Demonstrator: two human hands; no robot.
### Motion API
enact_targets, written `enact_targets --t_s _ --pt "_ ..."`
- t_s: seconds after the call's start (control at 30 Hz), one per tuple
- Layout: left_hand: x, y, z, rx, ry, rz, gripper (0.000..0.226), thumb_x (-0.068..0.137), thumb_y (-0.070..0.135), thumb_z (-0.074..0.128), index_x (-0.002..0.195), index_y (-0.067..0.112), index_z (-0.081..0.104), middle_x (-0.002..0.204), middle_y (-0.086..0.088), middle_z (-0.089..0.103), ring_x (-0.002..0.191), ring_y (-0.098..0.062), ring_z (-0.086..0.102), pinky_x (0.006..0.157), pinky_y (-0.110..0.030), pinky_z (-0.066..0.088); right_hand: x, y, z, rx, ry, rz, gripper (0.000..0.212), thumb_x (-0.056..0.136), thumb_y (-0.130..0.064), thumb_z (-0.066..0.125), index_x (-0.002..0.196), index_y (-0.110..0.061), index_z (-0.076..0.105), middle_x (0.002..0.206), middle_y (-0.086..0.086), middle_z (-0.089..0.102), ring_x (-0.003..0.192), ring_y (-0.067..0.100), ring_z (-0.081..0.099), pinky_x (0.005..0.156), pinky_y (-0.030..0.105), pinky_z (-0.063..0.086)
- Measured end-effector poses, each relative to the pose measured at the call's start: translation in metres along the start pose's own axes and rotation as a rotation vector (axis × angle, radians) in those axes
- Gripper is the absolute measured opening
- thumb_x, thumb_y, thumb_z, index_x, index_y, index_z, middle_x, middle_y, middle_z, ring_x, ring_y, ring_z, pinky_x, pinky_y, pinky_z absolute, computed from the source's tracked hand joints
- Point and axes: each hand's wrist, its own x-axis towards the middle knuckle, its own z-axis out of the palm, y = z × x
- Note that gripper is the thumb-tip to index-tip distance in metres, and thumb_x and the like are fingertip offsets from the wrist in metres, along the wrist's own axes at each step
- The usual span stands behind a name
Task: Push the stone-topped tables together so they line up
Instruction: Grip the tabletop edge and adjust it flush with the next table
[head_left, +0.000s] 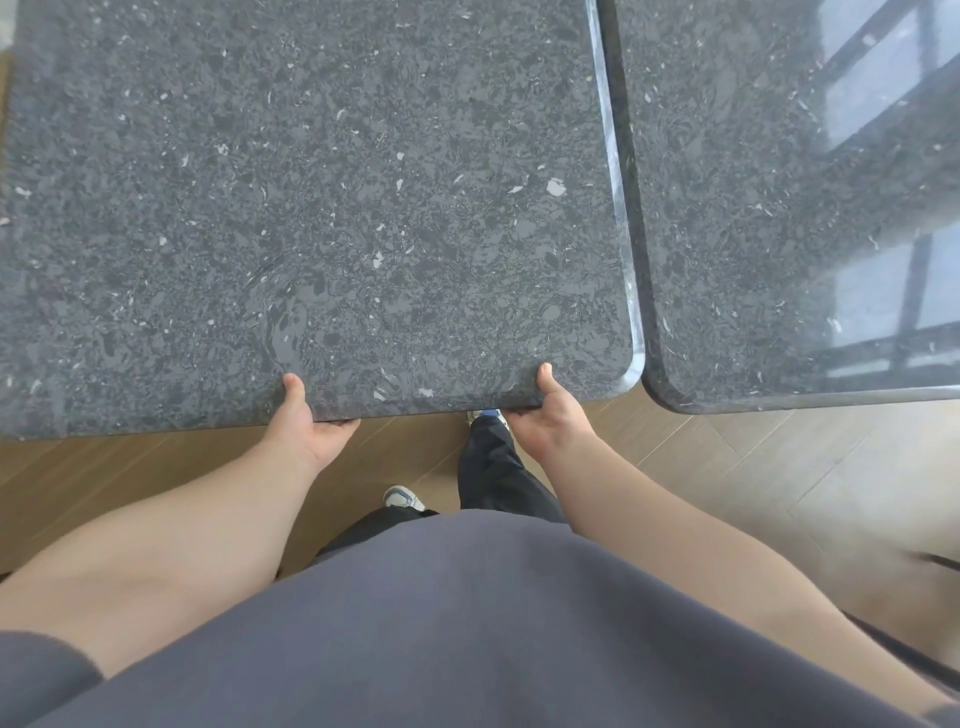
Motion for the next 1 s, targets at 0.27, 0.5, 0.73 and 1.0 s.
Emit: enact_targets --t_s 0.27,0.5,0.73,1.0 --pt "0.004 0.004 -0.004 0.002 -0.044 -0.026 0.054 0.095 0.056 0.054 0.128 0.014 0.054 0.124 -0.013 0.062 0.112 -0.03 0.061 0.106 -0.052 0.046 0.006 0.001 -0.004 -0.003 0.011 0.01 0.05 0.093 -0.026 0.066 0.136 -0.005 0.052 0.133 0.017 0.062 0.121 0.036 0.06 0.108 0.053 0.045" --pt "0.007 0.005 -0.004 0.016 -0.043 -0.037 0.055 0.094 0.059 0.052 0.124 0.012 0.052 0.124 -0.013 0.062 0.109 -0.029 0.061 0.105 -0.05 0.047 0.004 0.002 -0.001 -0.021 0.01 -0.023 0.05 0.095 -0.029 0.065 0.137 -0.006 0.05 0.134 0.017 0.061 0.123 0.035 0.059 0.11 0.052 0.044" --pt "0.002 0.002 -0.004 0.017 -0.054 -0.007 0.054 0.095 0.057 0.052 0.124 0.011 0.05 0.133 -0.012 0.059 0.126 -0.029 0.056 0.106 -0.049 0.046 -0.002 0.0 -0.002 -0.035 -0.018 -0.024 0.046 0.095 -0.028 0.065 0.132 -0.004 0.054 0.13 0.017 0.064 0.12 0.035 0.061 0.108 0.051 0.046" --pt "0.004 -0.001 -0.012 0.047 -0.003 0.009 0.062 0.093 0.056 0.057 0.133 0.011 0.05 0.13 -0.014 0.061 0.115 -0.031 0.061 0.096 -0.052 0.051 -0.002 0.001 -0.012 -0.061 0.022 0.009 0.052 0.091 -0.028 0.07 0.135 -0.006 0.053 0.13 0.019 0.063 0.118 0.038 0.062 0.105 0.055 0.047"
